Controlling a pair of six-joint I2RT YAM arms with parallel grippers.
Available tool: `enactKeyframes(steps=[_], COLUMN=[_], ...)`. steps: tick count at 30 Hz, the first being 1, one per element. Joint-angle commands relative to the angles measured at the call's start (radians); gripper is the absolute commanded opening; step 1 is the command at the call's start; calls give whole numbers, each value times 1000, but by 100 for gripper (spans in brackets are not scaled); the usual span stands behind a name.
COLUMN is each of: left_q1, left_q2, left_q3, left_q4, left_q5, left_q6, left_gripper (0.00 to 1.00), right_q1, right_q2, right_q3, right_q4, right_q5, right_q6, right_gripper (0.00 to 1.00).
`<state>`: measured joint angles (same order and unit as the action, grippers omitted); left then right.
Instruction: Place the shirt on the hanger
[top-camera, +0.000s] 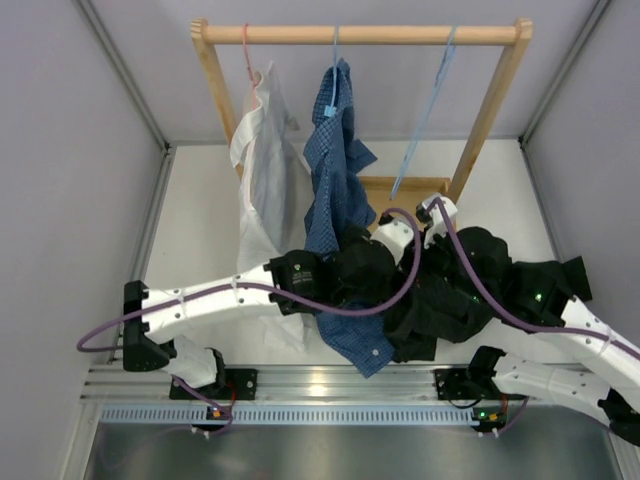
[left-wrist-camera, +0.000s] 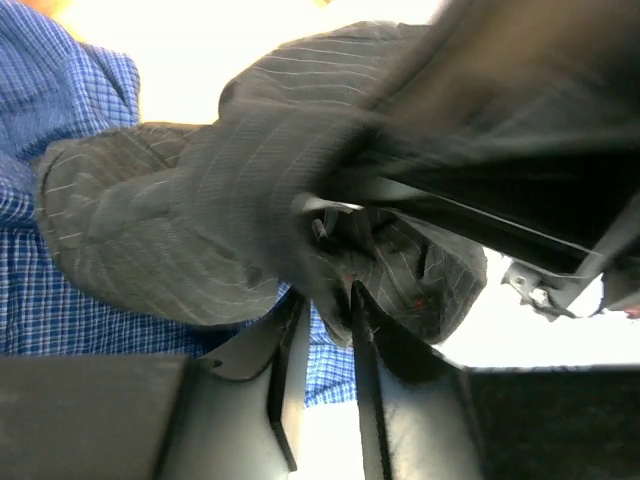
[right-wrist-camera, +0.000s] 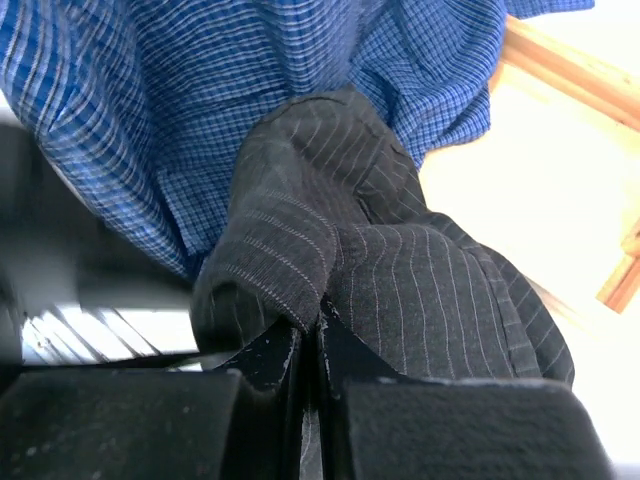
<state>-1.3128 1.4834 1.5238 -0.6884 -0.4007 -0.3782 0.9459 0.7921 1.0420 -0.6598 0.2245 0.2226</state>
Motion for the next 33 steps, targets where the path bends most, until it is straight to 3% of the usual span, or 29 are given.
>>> enactKeyframes(steps=[1,5,11,12,13,19,21,22,23,25,26,28,33], left_q1=[-78,-77,-77,-77,-77,-69,-49,-22,-7,33,40,66,113], left_q2=[32,44,74,71,66,-101,-196,-219,-250,-264,-264,-271,-285], left_q3=[-7,-30,-42,-47,-51,-190,-268,-284,-295,-309,-312,-323,-350], left_q4=[101,99,104,119,127,235,277,299,305,313,313,322,329], left_q5=[-222,-348,-346,-340,-336,-308,-230,-196,-114,-43,-23,39,121], left_q6=[35,-1,-39,-34,-34,-51,-56,-59,-54,-51,-54,-59,-80], left_gripper=[26,26,25,19,0,0,0,0,0,0,0,0,0], right_q1=[-9,-9,-9,-9,-7,-21,-38,-41,-45,-45,-45,-45,-56], right_q2=[25,35,27,25,16,-39,-50,-51,-47,-30,-21,5,105], right_q3=[78,87,93,93,90,64,59,62,67,101,119,199,474], right_q4=[-49,-50,-50,-50,-50,-80,-87,-89,-89,-86,-87,-112,-218], right_q5=[65,52,49,50,64,151,151,133,116,52,38,67,237], right_q6=[55,57,70,81,86,124,123,120,113,101,97,87,125], right_gripper=[0,0,0,0,0,0,4,7,19,32,46,59,72])
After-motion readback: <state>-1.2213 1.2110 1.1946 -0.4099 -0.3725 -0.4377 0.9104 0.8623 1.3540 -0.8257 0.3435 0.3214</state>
